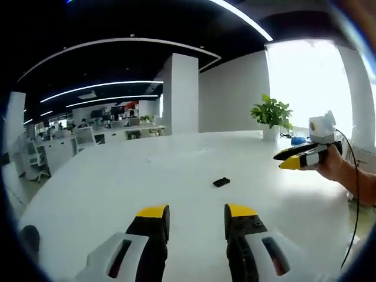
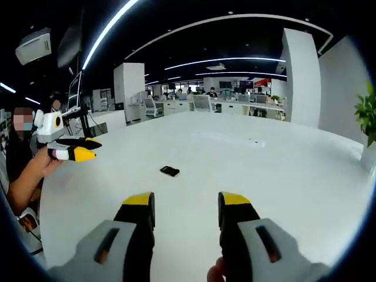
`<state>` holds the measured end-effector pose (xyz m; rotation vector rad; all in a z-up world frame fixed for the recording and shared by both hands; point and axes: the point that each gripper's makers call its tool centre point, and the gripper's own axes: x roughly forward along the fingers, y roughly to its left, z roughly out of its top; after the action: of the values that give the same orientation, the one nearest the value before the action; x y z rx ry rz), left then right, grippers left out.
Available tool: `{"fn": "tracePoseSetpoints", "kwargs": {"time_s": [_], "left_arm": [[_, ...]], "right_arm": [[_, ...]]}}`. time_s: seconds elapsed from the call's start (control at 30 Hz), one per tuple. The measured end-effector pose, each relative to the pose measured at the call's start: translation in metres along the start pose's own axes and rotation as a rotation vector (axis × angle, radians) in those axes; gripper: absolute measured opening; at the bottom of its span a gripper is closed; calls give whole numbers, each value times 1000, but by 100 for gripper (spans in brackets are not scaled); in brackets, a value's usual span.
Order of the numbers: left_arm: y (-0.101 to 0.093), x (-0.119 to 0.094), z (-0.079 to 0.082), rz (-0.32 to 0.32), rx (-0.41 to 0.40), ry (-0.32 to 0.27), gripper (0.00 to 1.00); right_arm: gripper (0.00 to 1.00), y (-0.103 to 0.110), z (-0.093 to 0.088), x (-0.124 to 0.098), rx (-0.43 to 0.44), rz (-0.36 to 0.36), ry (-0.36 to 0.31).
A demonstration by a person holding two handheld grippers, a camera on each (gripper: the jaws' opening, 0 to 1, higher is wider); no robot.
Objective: Snap the two parts of the plastic buckle together until the buckle closes and remains connected.
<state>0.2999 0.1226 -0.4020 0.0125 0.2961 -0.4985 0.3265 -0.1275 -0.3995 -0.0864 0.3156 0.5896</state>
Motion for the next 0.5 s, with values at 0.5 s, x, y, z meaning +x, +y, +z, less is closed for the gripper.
{"fn": "tracePoseSetpoints", "kwargs": {"time_s": [0.5], "left_arm": [[-11,-23,-4,41,-21,-21,36]], "right_arm": [[45,-6,-19,-63,57,-157,-38]]}}
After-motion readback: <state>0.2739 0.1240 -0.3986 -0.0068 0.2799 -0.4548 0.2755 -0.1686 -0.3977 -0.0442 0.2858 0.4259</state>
